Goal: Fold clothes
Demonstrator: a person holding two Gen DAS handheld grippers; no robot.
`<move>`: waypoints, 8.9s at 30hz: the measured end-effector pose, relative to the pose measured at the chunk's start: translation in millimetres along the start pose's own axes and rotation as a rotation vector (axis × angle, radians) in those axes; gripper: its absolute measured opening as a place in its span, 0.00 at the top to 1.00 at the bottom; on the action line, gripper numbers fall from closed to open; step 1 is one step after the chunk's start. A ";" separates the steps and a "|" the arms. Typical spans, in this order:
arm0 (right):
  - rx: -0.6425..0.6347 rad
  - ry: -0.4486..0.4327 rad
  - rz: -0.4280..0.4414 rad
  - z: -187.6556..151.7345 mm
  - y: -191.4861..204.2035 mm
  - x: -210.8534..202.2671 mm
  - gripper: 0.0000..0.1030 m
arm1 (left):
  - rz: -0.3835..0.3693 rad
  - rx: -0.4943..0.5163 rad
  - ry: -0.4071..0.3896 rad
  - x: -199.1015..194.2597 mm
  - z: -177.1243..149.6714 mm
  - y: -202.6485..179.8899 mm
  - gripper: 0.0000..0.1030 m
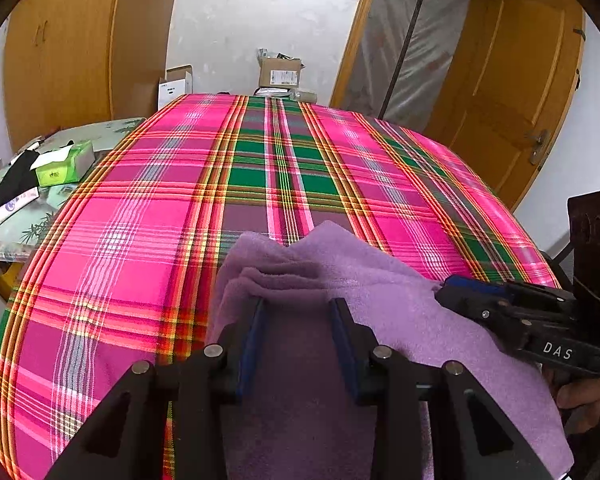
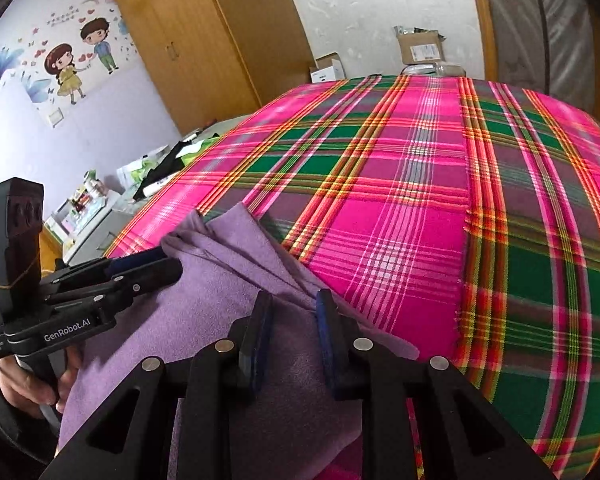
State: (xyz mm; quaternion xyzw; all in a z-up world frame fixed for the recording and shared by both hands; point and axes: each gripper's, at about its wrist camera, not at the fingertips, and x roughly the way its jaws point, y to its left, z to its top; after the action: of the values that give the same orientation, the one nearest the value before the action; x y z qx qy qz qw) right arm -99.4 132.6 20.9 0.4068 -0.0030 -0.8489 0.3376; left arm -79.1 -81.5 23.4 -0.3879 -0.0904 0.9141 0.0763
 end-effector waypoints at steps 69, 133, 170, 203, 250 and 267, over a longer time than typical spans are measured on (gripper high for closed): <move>-0.092 -0.046 -0.021 -19.3 21.3 -39.0 0.79 | 0.037 -0.036 -0.018 -62.0 -56.3 8.8 0.74; 0.415 0.094 0.343 -73.9 -24.6 -53.2 0.64 | -0.233 -0.289 0.112 -59.2 -78.5 58.5 0.73; 0.118 -0.097 0.355 104.3 27.4 -34.4 0.70 | -0.083 -0.049 -0.173 -86.5 91.1 73.6 0.83; 0.034 -0.040 0.159 139.6 -9.8 83.0 0.69 | 0.036 -0.119 -0.113 10.0 96.7 134.0 0.80; -0.299 0.022 -0.036 90.8 42.4 97.8 0.77 | 0.049 -0.272 -0.036 42.3 69.9 155.4 0.83; -0.267 0.004 0.037 95.1 37.8 91.3 0.62 | 0.125 -0.264 -0.078 15.7 56.8 134.4 0.72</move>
State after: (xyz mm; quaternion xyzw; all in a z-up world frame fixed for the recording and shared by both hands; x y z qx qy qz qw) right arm -184.1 25.2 32.2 0.3600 0.1030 -0.8344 0.4043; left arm -140.3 -214.9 21.0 -0.3638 -0.1883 0.9116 -0.0357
